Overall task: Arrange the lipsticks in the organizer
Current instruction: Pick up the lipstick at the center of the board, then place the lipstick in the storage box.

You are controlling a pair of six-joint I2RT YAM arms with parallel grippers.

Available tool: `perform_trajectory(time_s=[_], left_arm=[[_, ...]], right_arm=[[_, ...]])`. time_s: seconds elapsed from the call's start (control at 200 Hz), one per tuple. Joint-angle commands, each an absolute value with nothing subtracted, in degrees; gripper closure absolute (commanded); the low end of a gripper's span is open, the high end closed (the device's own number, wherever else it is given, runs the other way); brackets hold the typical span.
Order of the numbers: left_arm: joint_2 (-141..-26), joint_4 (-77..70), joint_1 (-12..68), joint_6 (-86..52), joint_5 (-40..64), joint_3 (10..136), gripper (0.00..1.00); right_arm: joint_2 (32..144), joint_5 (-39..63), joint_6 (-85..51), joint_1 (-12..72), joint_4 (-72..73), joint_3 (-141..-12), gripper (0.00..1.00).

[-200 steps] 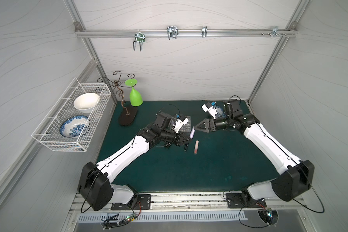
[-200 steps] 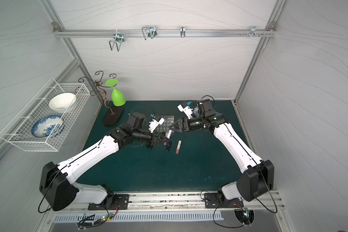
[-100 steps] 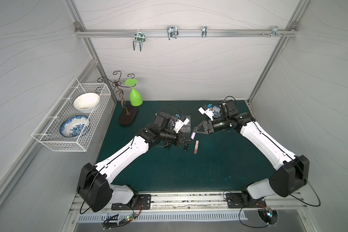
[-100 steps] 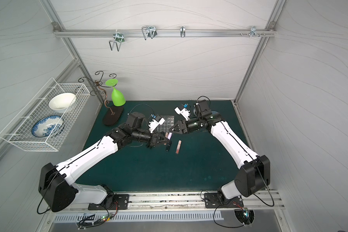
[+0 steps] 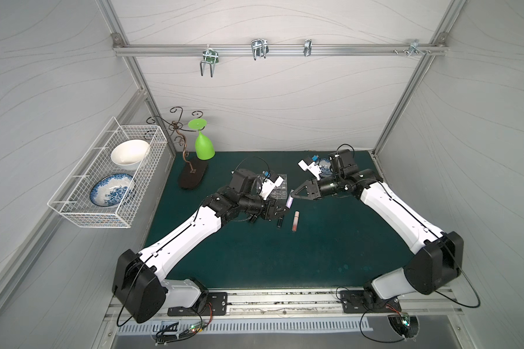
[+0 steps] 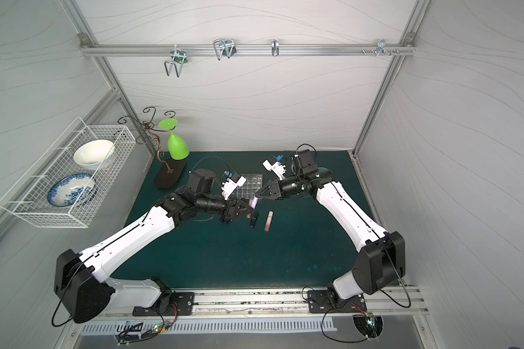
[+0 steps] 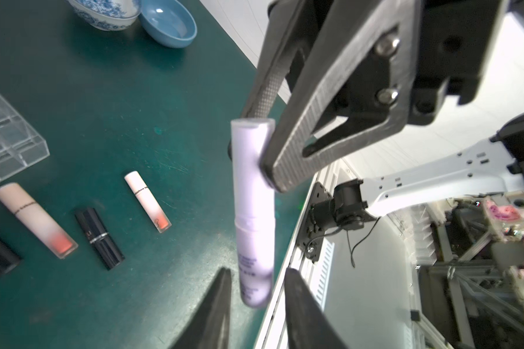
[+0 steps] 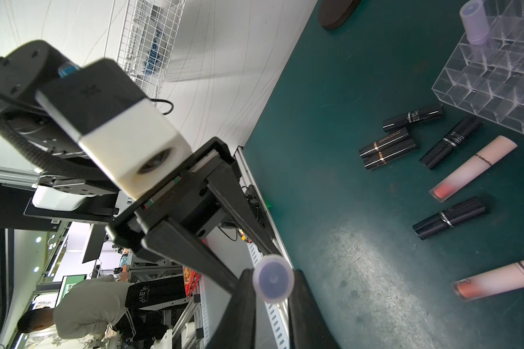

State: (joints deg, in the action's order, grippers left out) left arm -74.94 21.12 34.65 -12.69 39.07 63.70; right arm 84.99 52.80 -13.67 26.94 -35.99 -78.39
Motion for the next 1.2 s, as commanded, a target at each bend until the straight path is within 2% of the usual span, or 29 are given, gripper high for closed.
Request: perform_trajectory(time_s=[0.0,0.1,0.165,0.32,0.455,0.69,0.845,1.196], left_arm=[[-72.6,19.8,35.0,-11.4,35.2,63.0,0.52],[-71.1,20.2,34.9,-11.2,29.4,62.4,0.37],[-69.5,20.0,34.7,-11.3,24.1,61.5,0.31],[-64.6,17.8,33.6,-12.9,8.2,57.6,0.33],[-61.4,15.2,31.1,-14.9,0.1,53.2,0.36],[-57.9,9.6,27.7,-17.7,-2.9,47.1,0.39],[-56.5,7.0,27.7,-18.2,-4.7,44.9,0.41],[-54.8,4.8,27.5,-16.6,-6.0,42.8,0.43]], right_arm=[[86.4,51.1,-14.4,27.2,-33.8,-79.5,0.88],[87.4,47.5,-14.4,27.3,-33.0,-80.5,0.88],[88.5,43.4,-14.2,27.6,-32.3,-81.5,0.88],[93.3,30.7,-10.6,31.7,-31.7,-86.8,0.87],[99.3,19.2,-7.4,36.8,-30.0,-92.0,0.85],[108.0,6.2,-4.5,41.3,-22.5,-96.6,0.85],[113.9,3.4,-3.1,41.3,-17.6,-98.9,0.84],[127.8,-0.3,-1.8,40.2,-17.8,-112.9,0.84]])
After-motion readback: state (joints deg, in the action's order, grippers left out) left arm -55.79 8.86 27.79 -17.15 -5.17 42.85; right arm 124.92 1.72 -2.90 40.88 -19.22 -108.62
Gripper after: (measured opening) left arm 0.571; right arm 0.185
